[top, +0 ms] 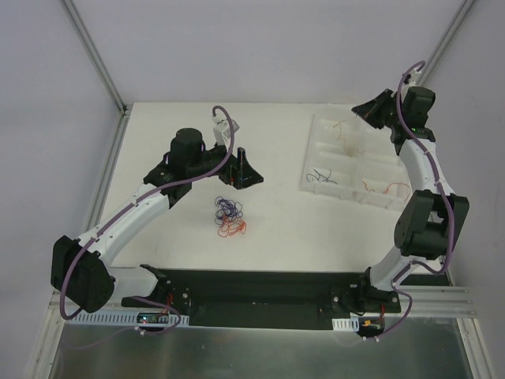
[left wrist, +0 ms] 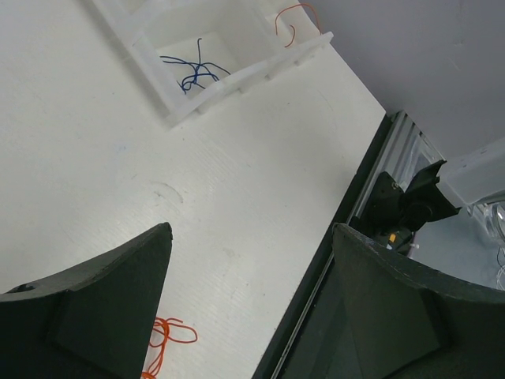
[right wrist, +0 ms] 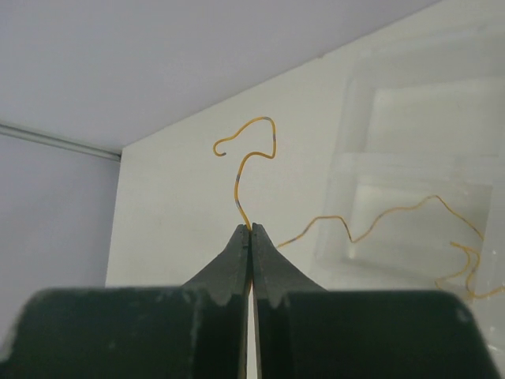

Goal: Untangle the cables

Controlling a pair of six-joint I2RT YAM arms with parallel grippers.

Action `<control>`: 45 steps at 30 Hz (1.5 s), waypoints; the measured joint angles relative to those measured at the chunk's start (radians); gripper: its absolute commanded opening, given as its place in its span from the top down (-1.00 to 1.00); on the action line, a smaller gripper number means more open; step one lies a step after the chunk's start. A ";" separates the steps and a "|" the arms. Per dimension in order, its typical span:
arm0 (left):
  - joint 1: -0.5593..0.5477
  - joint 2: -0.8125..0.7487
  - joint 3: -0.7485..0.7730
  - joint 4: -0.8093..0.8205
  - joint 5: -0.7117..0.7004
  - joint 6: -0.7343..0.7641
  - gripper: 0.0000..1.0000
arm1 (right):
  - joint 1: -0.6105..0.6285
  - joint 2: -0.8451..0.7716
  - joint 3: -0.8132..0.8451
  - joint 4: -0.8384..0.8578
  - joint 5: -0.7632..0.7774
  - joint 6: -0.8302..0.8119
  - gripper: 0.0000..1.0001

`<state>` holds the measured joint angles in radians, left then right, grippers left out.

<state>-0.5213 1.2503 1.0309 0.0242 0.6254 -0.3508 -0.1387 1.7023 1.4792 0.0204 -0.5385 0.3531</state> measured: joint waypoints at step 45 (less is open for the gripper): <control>0.006 0.025 0.000 0.006 0.028 -0.029 -0.64 | 0.200 0.460 0.346 -0.582 0.692 -0.156 0.25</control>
<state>-0.5148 1.2755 1.0309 0.0303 0.6537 -0.3798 0.0608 2.1620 1.8252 -0.5617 0.1535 0.1970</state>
